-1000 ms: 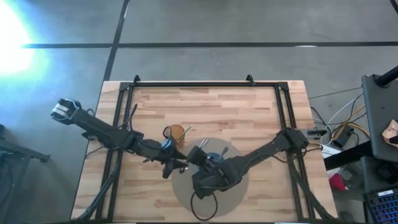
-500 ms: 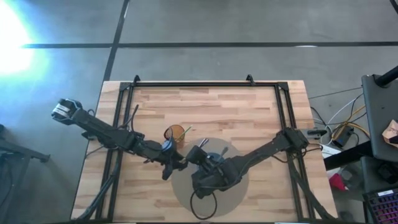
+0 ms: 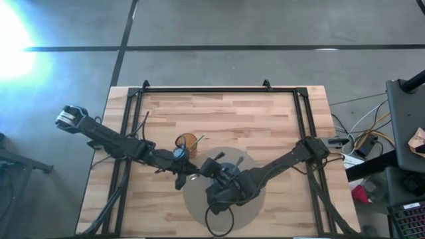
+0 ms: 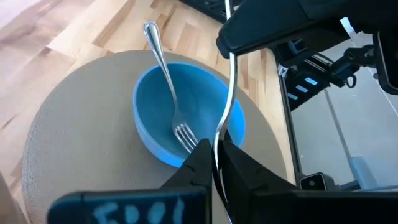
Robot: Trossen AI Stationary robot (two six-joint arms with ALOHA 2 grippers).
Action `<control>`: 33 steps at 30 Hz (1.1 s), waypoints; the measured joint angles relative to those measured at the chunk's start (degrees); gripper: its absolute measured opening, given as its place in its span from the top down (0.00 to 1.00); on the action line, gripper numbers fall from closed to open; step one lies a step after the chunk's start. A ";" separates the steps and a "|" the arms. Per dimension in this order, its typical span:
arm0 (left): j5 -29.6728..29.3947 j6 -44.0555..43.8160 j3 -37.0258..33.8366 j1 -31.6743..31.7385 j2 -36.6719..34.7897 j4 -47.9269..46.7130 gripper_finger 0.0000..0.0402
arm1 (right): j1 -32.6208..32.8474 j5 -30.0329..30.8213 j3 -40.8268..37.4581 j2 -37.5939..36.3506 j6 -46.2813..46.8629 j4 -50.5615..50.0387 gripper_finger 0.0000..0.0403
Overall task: Pick & Place Utensil
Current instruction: Put the silver spoon into the blue bowl
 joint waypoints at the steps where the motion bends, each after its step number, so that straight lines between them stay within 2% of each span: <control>1: 0.03 0.02 0.00 -0.02 0.00 0.02 0.96 | 0.00 0.00 0.00 0.00 0.06 0.02 0.97; 5: -0.10 -0.11 0.01 -0.04 0.00 0.09 0.98 | 0.00 -0.03 0.00 0.00 0.11 0.06 0.96; 12: -0.05 0.19 0.15 -0.22 -0.07 1.26 0.98 | -0.38 -0.20 -0.09 0.00 0.70 0.01 0.83; 18: -0.39 0.02 0.15 -0.20 -0.11 0.95 0.99 | -0.50 -0.17 -0.10 0.00 7.09 0.00 0.76; 26: -1.85 0.37 0.17 -0.20 -0.35 0.81 0.99 | 0.41 -0.16 -0.11 -1.99 8.72 -0.47 0.73; 33: -2.68 0.69 0.35 -0.06 -0.57 1.73 0.99 | 0.44 -0.74 -0.11 -5.76 17.18 -5.68 0.75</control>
